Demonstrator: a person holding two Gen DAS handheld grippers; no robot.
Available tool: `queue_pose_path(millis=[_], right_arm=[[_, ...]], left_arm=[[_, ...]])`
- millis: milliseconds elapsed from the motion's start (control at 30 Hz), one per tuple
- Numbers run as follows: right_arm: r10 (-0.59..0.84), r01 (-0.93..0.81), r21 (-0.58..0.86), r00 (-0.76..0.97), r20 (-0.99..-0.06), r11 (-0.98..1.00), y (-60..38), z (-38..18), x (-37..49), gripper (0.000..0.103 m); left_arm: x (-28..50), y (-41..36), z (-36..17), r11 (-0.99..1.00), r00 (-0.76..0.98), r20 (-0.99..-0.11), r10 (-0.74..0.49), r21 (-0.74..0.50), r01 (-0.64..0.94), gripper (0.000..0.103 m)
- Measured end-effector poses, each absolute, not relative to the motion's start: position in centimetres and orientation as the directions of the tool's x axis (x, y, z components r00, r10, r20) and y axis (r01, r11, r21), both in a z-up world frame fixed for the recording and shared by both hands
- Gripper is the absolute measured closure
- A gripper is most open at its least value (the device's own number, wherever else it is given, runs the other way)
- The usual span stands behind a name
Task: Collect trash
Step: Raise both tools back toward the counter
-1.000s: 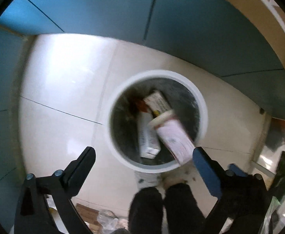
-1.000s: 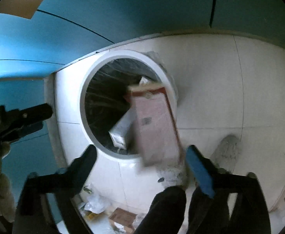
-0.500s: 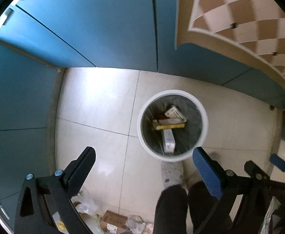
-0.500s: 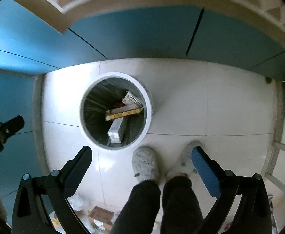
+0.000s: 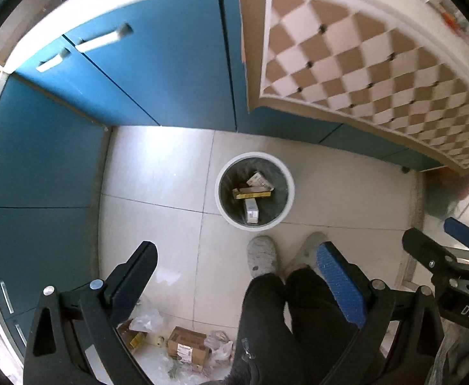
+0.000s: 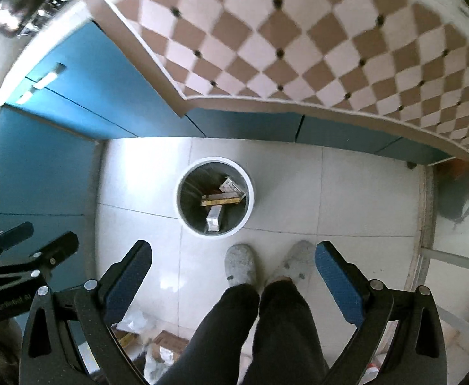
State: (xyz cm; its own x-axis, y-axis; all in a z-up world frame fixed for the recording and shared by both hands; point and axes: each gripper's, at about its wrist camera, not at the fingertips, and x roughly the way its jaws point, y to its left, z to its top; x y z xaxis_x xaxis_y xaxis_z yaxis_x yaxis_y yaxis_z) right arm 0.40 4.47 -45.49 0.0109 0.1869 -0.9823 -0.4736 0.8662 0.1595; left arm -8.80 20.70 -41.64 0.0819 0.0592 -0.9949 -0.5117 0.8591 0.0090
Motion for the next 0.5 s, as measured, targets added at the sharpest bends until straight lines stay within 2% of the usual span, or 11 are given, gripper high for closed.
queue_pose_path(millis=[300,500], right_arm=[[0.280,-0.490,0.228,0.033,-0.960,0.842,3.3,-33.9,-1.5,0.001],[0.400,-0.430,0.321,0.106,-0.910,0.844,1.1,-27.6,-0.1,0.000]], left_arm=[[-9.3,20.2,-31.5,0.864,0.210,-0.968,0.138,0.015,-0.503,0.001],[-4.9,19.5,-25.4,0.874,0.345,-0.914,0.215,0.022,-0.486,0.001]])
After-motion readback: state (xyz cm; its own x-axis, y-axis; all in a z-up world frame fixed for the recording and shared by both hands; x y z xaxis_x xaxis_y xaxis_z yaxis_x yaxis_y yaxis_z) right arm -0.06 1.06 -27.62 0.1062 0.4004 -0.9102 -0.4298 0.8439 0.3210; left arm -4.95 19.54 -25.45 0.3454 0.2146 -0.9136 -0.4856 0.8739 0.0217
